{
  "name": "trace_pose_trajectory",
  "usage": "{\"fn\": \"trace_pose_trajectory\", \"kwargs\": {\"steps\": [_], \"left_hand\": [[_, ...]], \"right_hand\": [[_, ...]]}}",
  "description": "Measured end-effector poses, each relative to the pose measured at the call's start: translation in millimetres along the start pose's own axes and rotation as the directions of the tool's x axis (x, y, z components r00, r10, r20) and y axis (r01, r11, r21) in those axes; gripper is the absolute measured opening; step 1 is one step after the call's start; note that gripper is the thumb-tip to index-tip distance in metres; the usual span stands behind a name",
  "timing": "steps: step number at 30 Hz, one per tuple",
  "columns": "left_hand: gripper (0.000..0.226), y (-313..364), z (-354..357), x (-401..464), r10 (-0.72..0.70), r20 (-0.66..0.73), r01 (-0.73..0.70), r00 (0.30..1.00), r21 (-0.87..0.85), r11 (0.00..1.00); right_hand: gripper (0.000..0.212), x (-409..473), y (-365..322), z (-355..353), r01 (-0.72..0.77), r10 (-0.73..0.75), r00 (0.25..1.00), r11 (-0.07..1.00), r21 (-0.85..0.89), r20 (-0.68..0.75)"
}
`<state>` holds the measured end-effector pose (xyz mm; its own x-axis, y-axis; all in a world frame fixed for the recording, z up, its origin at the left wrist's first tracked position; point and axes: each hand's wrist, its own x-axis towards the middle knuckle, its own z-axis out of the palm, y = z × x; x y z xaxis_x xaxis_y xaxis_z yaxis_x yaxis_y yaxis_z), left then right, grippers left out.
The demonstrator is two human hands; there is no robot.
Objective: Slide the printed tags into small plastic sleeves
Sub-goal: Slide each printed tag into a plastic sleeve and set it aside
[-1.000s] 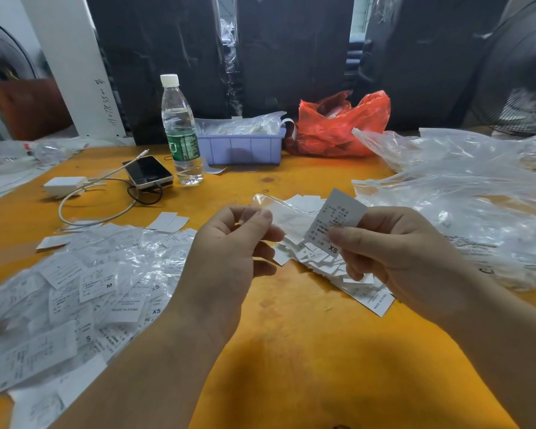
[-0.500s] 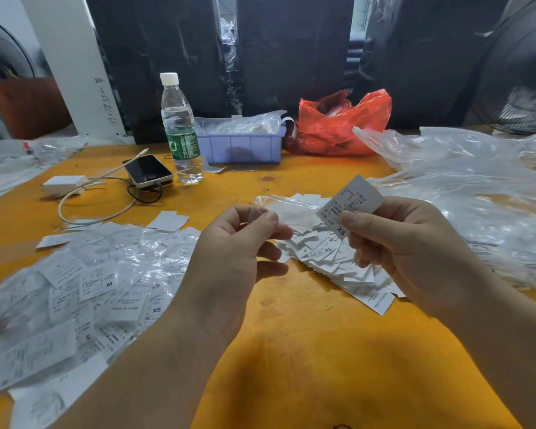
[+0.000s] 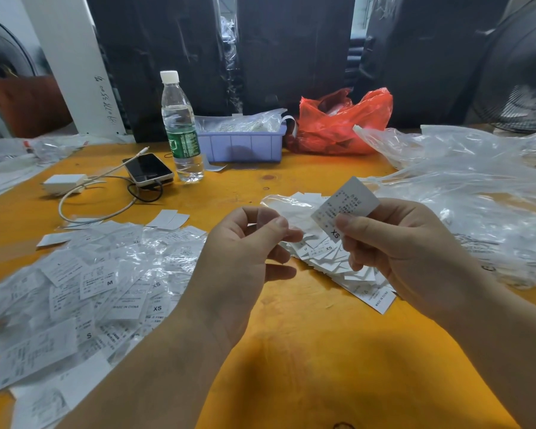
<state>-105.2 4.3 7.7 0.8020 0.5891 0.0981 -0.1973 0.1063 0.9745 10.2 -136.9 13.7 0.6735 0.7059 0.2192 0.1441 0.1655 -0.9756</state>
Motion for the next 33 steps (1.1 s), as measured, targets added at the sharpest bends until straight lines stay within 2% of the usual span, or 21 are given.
{"fn": "trace_pose_trajectory", "kwargs": {"steps": [7, 12, 18, 33], "left_hand": [[0.003, 2.9, -2.7, 0.7, -0.021, -0.047, 0.018, 0.999, -0.055, 0.998], [0.004, 1.7, -1.9, 0.3, -0.032, -0.012, 0.032, 0.999, -0.056, 0.998], [0.002, 1.7, -1.8, 0.6, -0.032, -0.001, 0.031, 1.000, -0.047, 0.998], [0.013, 0.7, -3.1, 0.7, -0.060, 0.037, 0.061, 0.998, -0.025, 0.998]], "right_hand": [[0.022, 0.4, -1.4, -2.3, 0.013, -0.013, 1.000, 1.000, -0.010, -0.003], [0.024, 0.4, 0.4, -1.6, 0.024, -0.024, 1.000, 0.999, -0.036, 0.010], [0.019, 1.9, 0.1, -5.1, 0.051, -0.054, 0.997, 0.997, -0.050, -0.055], [0.014, 1.2, -3.3, -8.2, 0.141, -0.144, 0.987, 0.989, -0.050, -0.070]]}}
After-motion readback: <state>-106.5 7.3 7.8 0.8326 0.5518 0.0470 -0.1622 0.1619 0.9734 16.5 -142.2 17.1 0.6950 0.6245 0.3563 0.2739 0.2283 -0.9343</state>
